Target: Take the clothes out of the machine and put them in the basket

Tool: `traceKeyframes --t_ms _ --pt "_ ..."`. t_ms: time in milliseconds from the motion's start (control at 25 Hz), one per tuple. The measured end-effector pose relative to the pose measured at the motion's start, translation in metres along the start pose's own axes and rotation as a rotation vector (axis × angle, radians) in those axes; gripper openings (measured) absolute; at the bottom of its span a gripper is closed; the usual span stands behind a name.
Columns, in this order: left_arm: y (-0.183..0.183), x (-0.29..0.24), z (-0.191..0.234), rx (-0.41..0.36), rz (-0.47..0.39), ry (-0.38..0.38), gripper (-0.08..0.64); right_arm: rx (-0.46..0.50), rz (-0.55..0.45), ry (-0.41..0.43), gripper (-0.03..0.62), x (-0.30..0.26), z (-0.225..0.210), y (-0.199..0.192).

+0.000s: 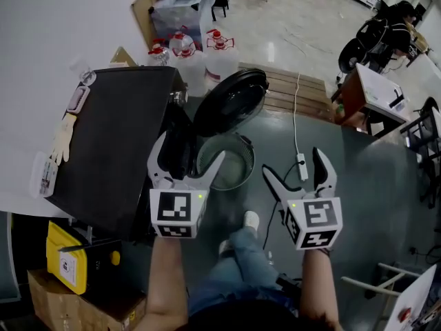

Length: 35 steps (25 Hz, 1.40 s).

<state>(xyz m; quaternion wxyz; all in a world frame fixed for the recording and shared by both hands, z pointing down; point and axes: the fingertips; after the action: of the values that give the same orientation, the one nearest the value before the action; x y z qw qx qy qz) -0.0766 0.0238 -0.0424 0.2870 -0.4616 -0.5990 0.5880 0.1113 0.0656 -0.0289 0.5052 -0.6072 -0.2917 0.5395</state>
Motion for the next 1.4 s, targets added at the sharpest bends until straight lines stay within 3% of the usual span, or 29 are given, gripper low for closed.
traceKeyframes --t_ms 160,280,600,1000,1400 --pt "-0.001 -0.025 0.0 0.006 0.018 0.019 0.483 -0.018 0.001 0.022 0.512 -0.021 -0.019 -0.001" --pt "-0.006 -0.047 -0.003 0.058 0.022 0.016 0.483 -0.038 0.009 0.043 0.512 -0.042 -0.032 -0.006" --pt "-0.044 -0.113 -0.017 0.106 0.136 0.056 0.483 -0.097 0.105 0.116 0.514 -0.101 -0.074 -0.045" --pt "-0.143 -0.159 -0.031 0.229 0.34 0.123 0.483 -0.209 0.337 0.152 0.514 -0.155 -0.095 -0.144" --pt "-0.237 -0.174 -0.04 0.27 0.489 0.085 0.483 -0.174 0.436 0.197 0.512 -0.205 -0.074 -0.21"
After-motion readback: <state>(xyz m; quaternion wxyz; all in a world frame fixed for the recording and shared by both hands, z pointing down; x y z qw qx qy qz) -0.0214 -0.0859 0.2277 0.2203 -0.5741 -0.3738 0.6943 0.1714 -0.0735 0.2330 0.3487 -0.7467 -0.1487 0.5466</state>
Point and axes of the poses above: the fingertips, and each gripper's own axes: x backward along the fingers, z to its left, y out of its top
